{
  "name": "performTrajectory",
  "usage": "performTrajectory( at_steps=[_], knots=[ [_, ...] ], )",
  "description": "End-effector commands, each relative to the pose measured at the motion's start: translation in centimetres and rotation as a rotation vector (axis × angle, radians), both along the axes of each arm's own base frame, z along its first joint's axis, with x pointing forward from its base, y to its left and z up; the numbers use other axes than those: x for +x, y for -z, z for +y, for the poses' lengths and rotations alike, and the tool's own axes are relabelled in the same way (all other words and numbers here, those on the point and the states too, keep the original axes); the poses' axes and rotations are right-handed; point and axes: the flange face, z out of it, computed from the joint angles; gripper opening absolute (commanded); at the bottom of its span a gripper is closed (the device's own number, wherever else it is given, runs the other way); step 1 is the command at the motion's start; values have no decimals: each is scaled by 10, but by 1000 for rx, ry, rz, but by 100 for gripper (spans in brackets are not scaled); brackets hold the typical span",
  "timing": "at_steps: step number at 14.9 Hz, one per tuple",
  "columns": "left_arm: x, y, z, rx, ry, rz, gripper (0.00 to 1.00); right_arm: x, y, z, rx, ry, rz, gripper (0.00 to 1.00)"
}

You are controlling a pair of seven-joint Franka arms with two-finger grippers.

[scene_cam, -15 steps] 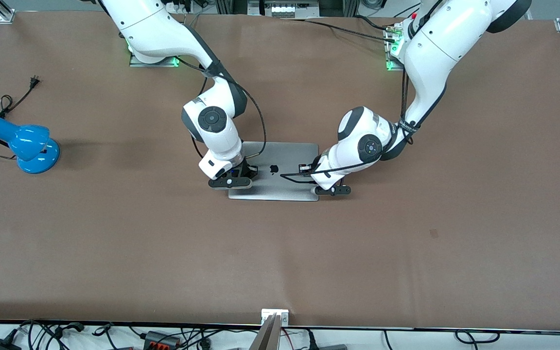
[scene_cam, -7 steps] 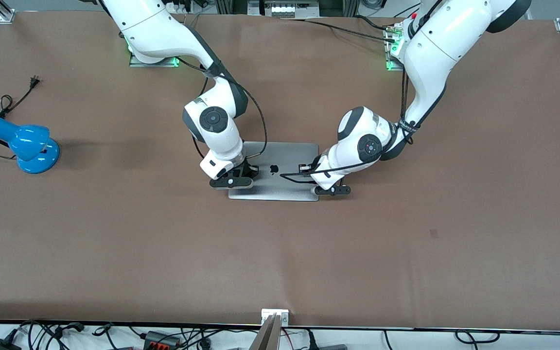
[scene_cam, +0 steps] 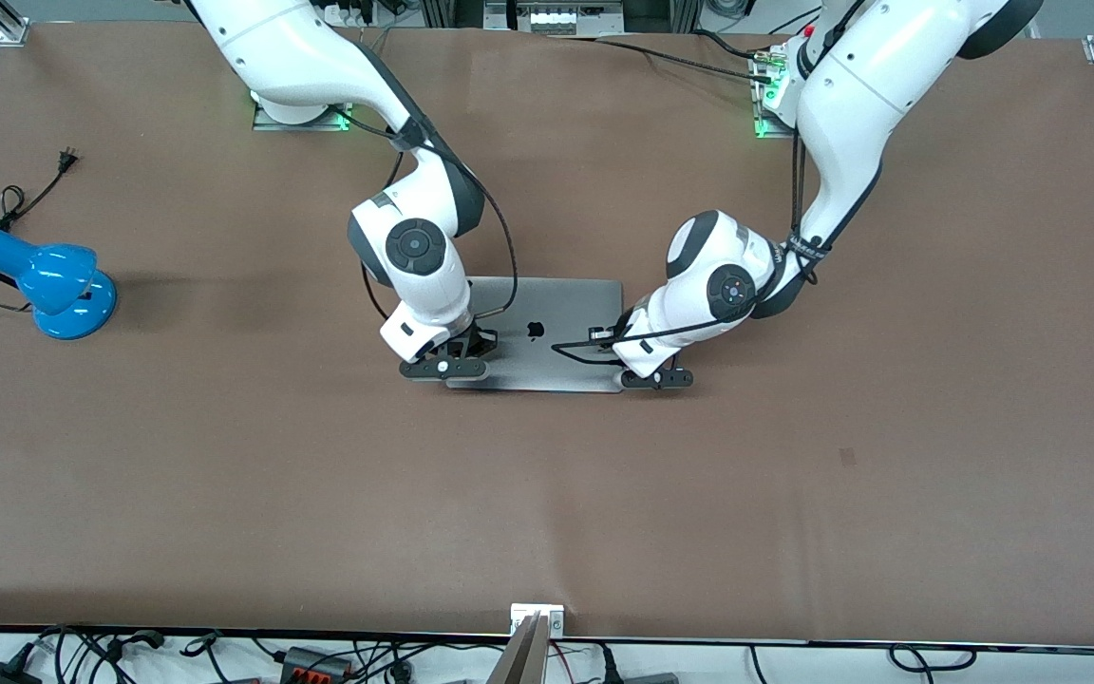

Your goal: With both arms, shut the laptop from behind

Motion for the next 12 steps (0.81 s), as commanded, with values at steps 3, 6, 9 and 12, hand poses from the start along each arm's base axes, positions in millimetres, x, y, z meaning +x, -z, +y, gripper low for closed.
performTrajectory(
  at_steps=[3,6,9,12],
  knots=[
    [13,-67,49,79,7,27,0,27,-81,-64,-54,-14,86,6],
    [13,-99,67,109,6,49,0,38,-126,-118,39,0,162,100],
    [17,-125,97,134,-6,73,2,42,-168,-171,39,-59,220,100],
    [13,-165,118,164,-15,78,2,47,-226,-226,38,-42,269,100]
  ],
)
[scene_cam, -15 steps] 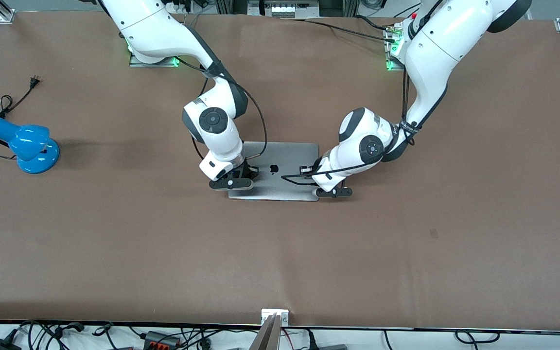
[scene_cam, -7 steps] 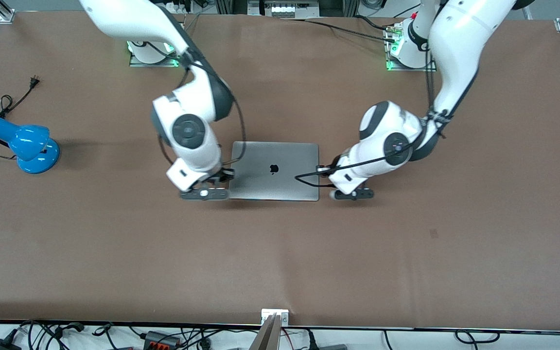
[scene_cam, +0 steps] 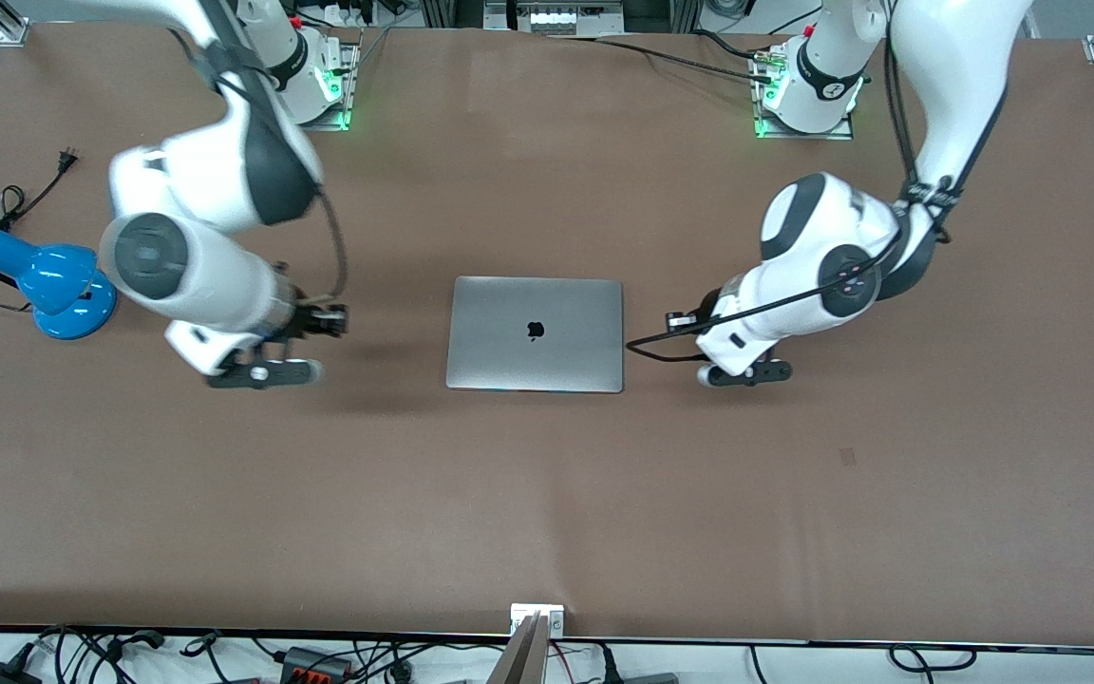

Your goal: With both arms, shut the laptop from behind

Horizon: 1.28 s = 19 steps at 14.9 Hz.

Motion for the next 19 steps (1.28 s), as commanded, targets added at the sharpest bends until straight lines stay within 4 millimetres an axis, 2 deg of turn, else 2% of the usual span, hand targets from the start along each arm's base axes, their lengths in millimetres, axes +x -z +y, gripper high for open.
performTrajectory(
  at_steps=[1,2,3,5,7,8,9,13,15,17,19],
  knots=[
    [-10,-43,23,59,7,-6,2,3,-56,-42,26,-23,36,100],
    [-13,-52,27,68,6,-3,1,5,-69,-55,35,-38,40,100],
    [-15,-59,29,75,6,0,1,8,-74,-85,46,-31,50,100],
    [-17,-72,43,88,-6,4,0,11,-93,-106,66,-110,29,100],
    [-23,-101,57,107,-20,-10,0,5,-113,-115,60,-162,-3,100],
    [-26,-119,70,118,-40,-21,0,3,-114,-117,60,-165,-2,100],
    [-30,-136,83,131,-54,-28,0,-3,-117,-131,60,-149,6,100],
    [-47,-189,118,166,-97,-69,3,-40,-133,-161,-12,-128,36,100],
    [-55,-204,131,173,-68,-80,6,-54,-128,-172,-19,-111,53,100],
    [-62,-213,139,180,-44,-74,6,-59,-126,-192,-7,-71,5,100],
    [-64,-231,140,179,-32,-80,9,-71,-143,-195,-11,-66,-54,100]
  ],
)
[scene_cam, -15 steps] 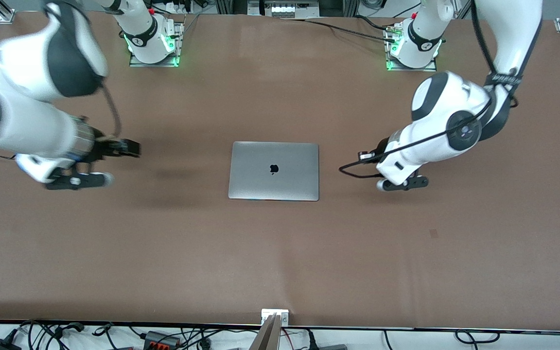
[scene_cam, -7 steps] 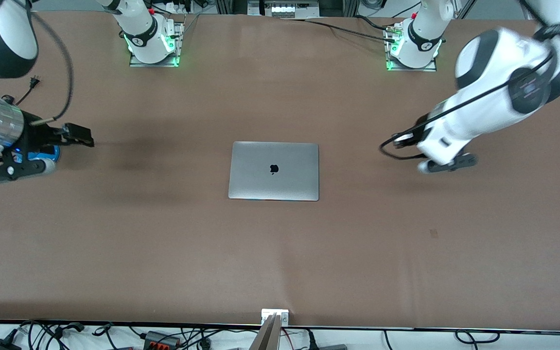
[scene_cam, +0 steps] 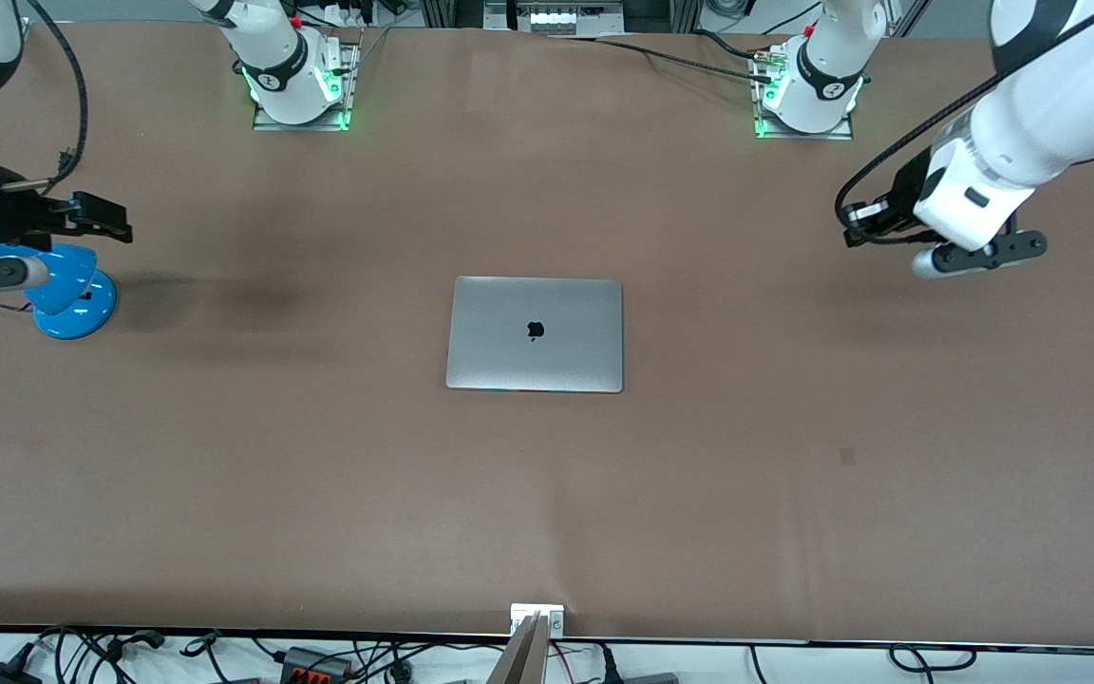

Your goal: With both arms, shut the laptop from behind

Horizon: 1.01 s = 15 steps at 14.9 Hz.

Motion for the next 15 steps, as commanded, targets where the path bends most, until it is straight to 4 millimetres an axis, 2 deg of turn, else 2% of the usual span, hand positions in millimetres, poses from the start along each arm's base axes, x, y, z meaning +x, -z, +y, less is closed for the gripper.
performTrajectory(
  at_steps=[1,3,4,6,7,10,12,14,15],
  knots=[
    [-6,-24,6,28,35,-4,10,-23,-14,-5,2,-8,-55,100],
    [-8,-28,6,30,35,8,15,-37,-18,-5,-4,11,-67,100],
    [-8,-28,7,30,34,9,18,-44,-12,-6,6,37,-107,100],
    [-8,-29,7,30,30,10,20,-49,-3,-27,56,97,-147,100],
    [-7,-28,8,30,28,11,25,-49,-4,-28,58,96,-150,100],
    [-6,-28,13,29,16,12,31,-55,-16,-30,46,187,-78,100],
    [-7,-28,13,31,12,13,53,-47,-25,-25,23,239,-48,100],
    [-6,-29,17,29,4,11,73,-38,-23,-24,29,238,-63,100],
    [-4,-28,27,28,-14,12,93,-35,-24,-23,32,228,-89,100]
  ],
)
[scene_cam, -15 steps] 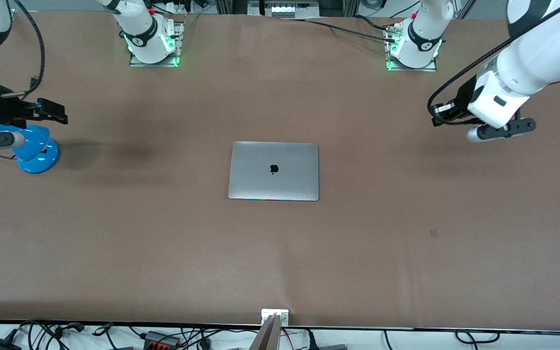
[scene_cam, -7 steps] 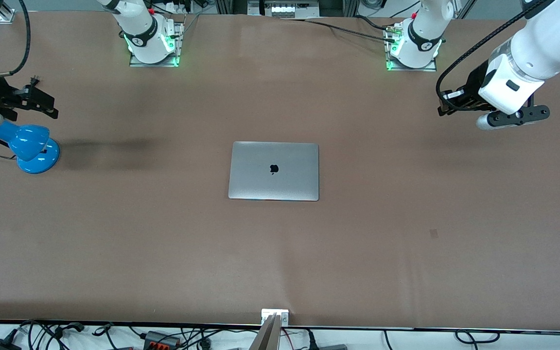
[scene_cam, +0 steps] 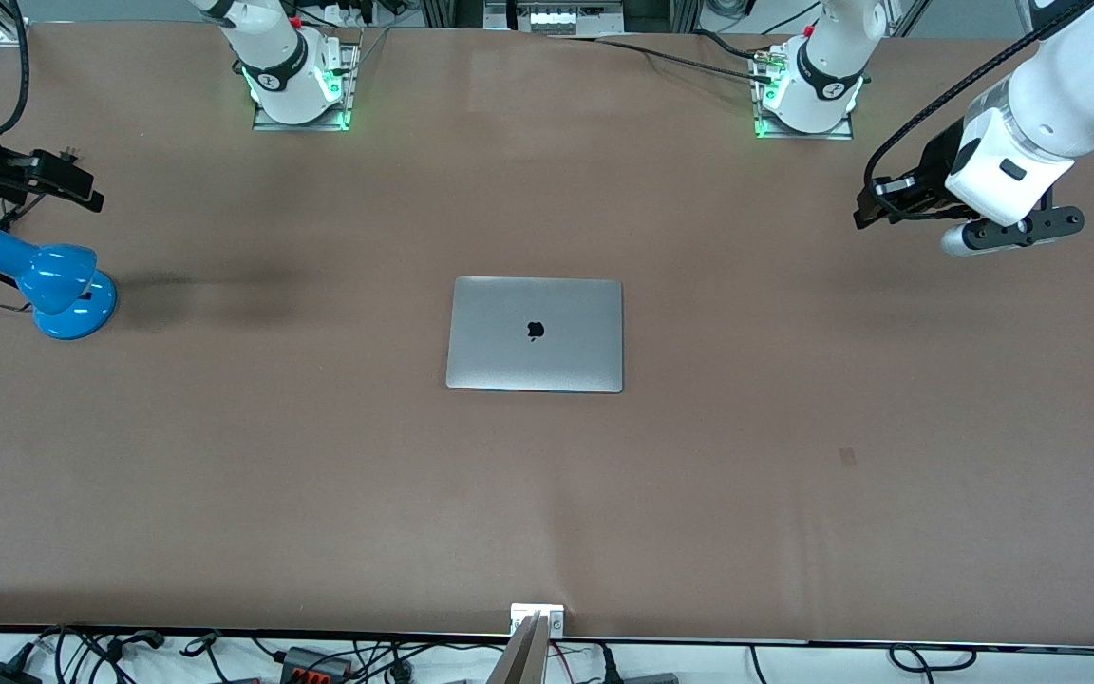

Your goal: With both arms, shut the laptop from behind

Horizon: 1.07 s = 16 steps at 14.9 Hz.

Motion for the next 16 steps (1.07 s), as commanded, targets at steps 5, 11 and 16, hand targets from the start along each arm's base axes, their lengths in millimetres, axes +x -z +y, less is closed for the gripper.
performTrajectory(
  at_steps=[5,11,16],
  knots=[
    [-1,-6,8,137,52,-19,100,11,-1,3,4,16,-14,100],
    [-2,-2,27,130,152,-31,100,11,-2,2,7,22,-12,100],
    [-11,9,49,119,165,-45,100,12,-2,2,2,19,-19,100]
  ],
)
